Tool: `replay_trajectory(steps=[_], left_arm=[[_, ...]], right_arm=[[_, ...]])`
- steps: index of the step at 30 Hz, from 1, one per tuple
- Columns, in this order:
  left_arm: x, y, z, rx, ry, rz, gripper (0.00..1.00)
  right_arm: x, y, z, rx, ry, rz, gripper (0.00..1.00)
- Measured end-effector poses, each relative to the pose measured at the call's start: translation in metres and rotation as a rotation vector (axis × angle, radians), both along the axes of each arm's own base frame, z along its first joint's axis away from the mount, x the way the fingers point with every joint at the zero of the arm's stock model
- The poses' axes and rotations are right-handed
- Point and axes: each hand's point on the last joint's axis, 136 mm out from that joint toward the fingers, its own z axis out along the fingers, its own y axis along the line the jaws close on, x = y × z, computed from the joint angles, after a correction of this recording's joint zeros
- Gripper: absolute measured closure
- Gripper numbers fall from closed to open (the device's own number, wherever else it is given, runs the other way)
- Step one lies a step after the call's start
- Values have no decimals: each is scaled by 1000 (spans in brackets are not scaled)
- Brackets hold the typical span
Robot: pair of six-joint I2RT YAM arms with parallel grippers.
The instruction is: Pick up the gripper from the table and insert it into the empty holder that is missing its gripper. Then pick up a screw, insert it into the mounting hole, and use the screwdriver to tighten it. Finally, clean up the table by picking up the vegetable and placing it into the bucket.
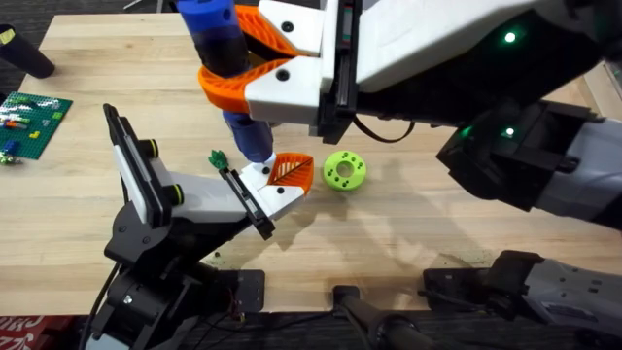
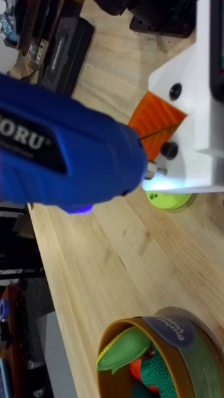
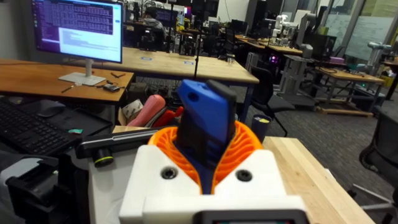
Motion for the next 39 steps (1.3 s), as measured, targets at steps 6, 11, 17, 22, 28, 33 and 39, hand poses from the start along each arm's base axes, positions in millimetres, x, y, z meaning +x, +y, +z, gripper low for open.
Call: replay_trajectory(steps=[6, 11, 17, 22, 28, 33, 39], left_arm=[[0, 0, 0, -7, 9, 1, 992], [0, 0, 0, -7, 8, 1, 992], [0, 0, 0, -7, 8, 1, 992], [0, 0, 0, -7, 8, 1, 992], [0, 0, 0, -7, 8, 1, 992], [0, 0, 0, -7, 8, 1, 992], [0, 0, 0, -7, 8, 1, 992]], right_arm=[[1, 0, -1, -3, 4, -5, 932], [-3, 0, 7, 39, -44, 15, 931], [-12, -2, 17, 75, -94, 53, 931], [-14, -1, 14, 63, -87, 68, 931], [-14, -1, 14, 63, -87, 68, 931], [-14, -2, 14, 59, -83, 68, 931], [-22, -10, 26, 73, -98, 68, 931]])
